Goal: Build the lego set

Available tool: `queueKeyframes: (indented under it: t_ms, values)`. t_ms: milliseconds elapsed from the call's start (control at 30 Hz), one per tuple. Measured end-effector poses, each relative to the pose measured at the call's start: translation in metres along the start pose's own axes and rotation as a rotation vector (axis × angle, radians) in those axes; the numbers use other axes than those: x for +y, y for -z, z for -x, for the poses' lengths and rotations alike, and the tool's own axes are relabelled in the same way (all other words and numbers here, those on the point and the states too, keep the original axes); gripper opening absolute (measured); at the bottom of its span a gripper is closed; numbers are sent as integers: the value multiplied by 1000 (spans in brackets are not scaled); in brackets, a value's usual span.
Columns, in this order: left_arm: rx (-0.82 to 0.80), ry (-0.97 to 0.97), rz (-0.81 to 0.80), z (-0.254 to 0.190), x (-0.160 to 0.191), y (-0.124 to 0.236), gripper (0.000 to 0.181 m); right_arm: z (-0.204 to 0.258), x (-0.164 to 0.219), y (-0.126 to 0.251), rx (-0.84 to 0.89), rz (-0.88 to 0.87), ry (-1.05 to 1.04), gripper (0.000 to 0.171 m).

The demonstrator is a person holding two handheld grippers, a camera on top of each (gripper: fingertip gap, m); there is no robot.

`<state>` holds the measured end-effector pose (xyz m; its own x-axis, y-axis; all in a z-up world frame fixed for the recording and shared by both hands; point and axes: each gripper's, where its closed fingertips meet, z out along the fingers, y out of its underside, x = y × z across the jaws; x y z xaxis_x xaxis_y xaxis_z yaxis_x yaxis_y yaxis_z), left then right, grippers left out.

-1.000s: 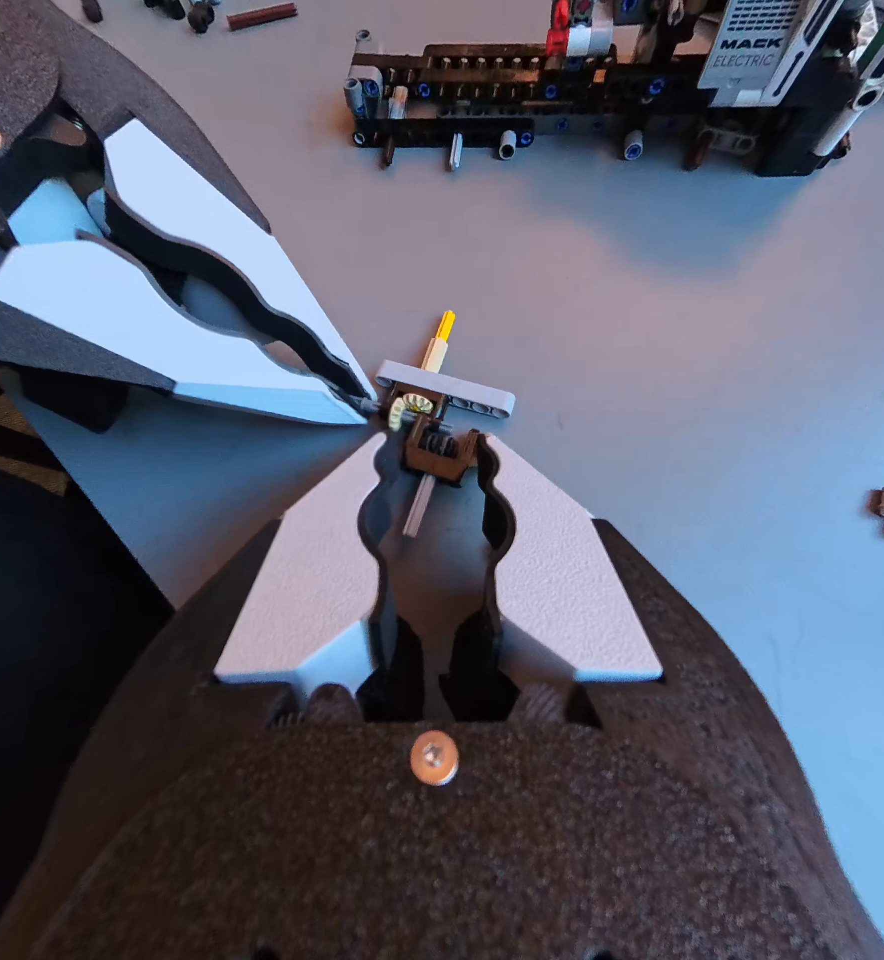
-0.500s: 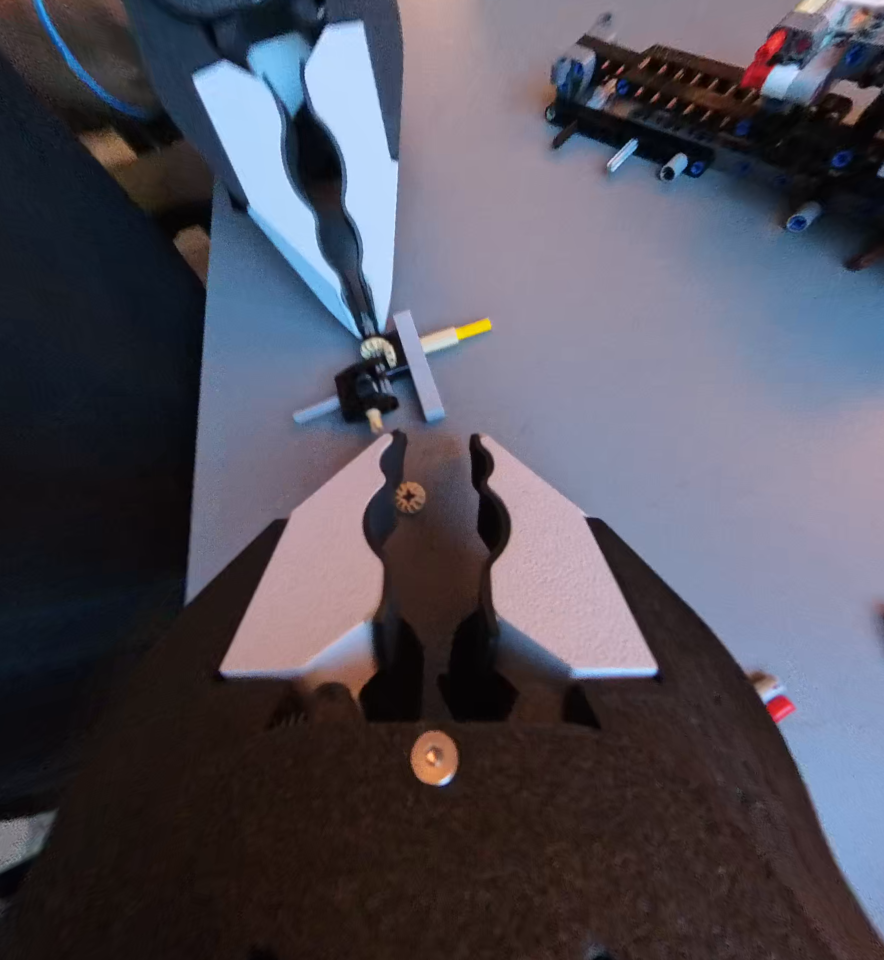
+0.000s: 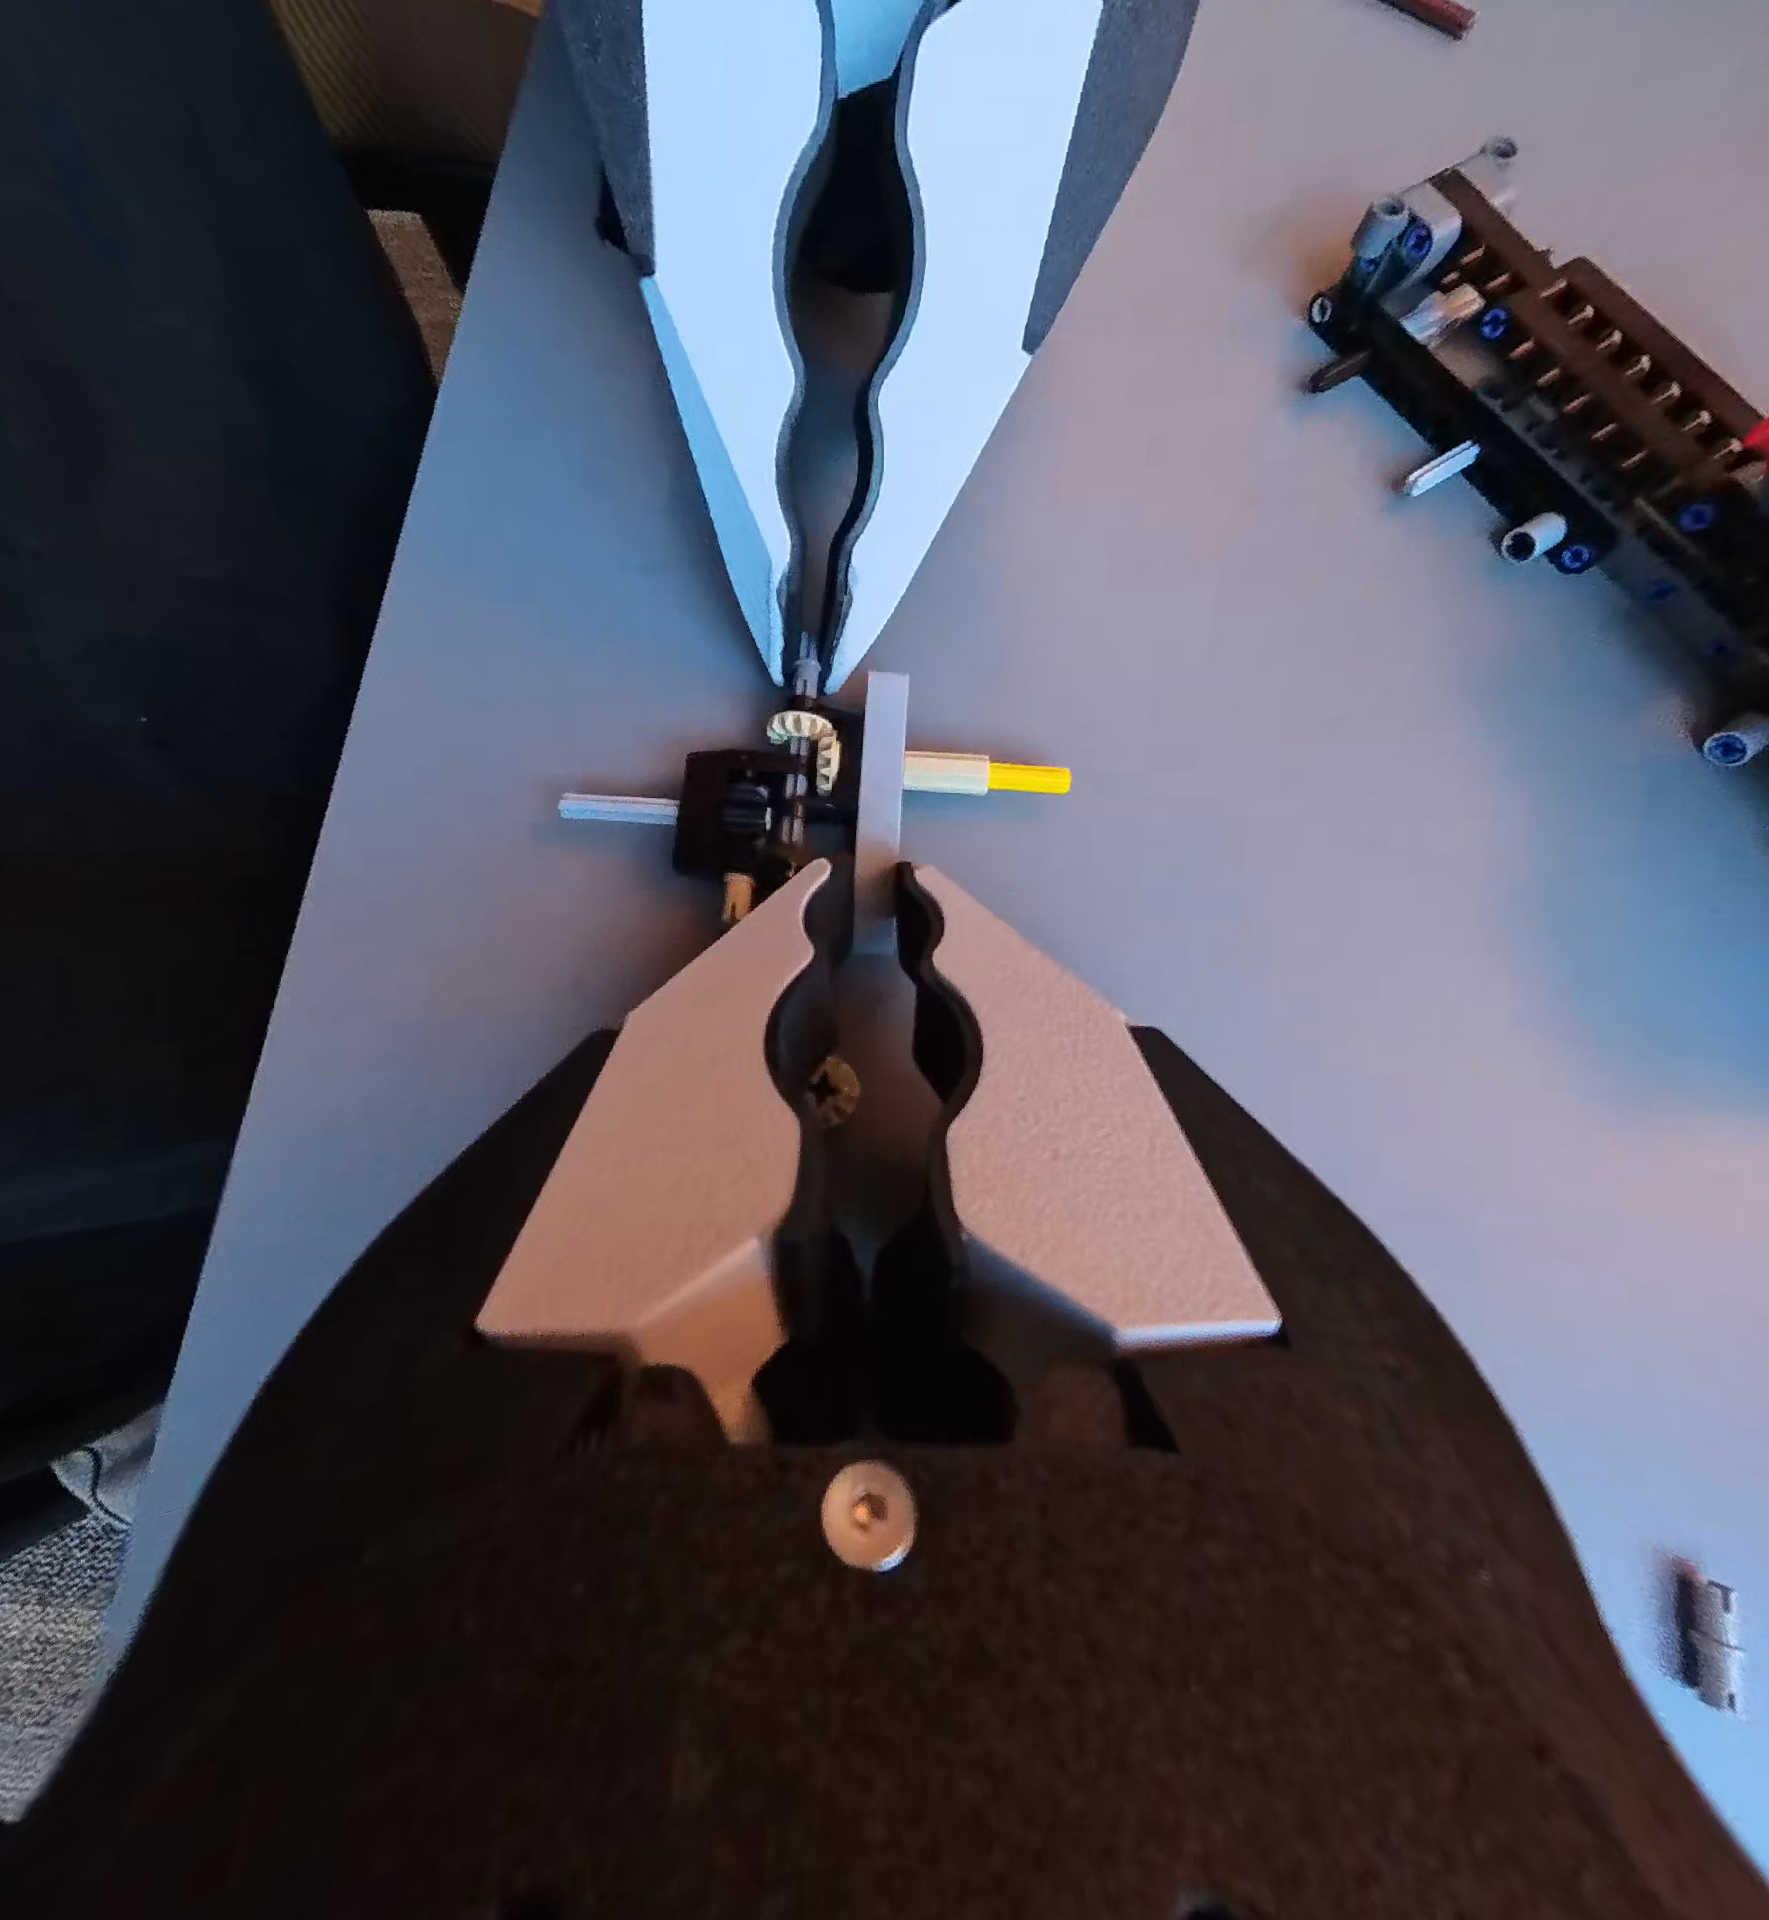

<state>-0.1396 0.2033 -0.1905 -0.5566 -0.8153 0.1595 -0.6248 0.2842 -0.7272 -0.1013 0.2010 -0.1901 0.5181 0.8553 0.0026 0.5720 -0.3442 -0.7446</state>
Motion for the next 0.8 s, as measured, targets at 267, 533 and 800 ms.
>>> queueKeyframes:
  t_ms: [267,533,800]
  values:
    - [5,4,0,0,0,0,2,0,1,0,-16,1,-20,7]
    - [8,5,1,-1,0,-1,2,1,1,1,-17,1,-16,7]
    - [11,3,1,-1,0,-1,2,2,1,1,-25,1,-17,7]
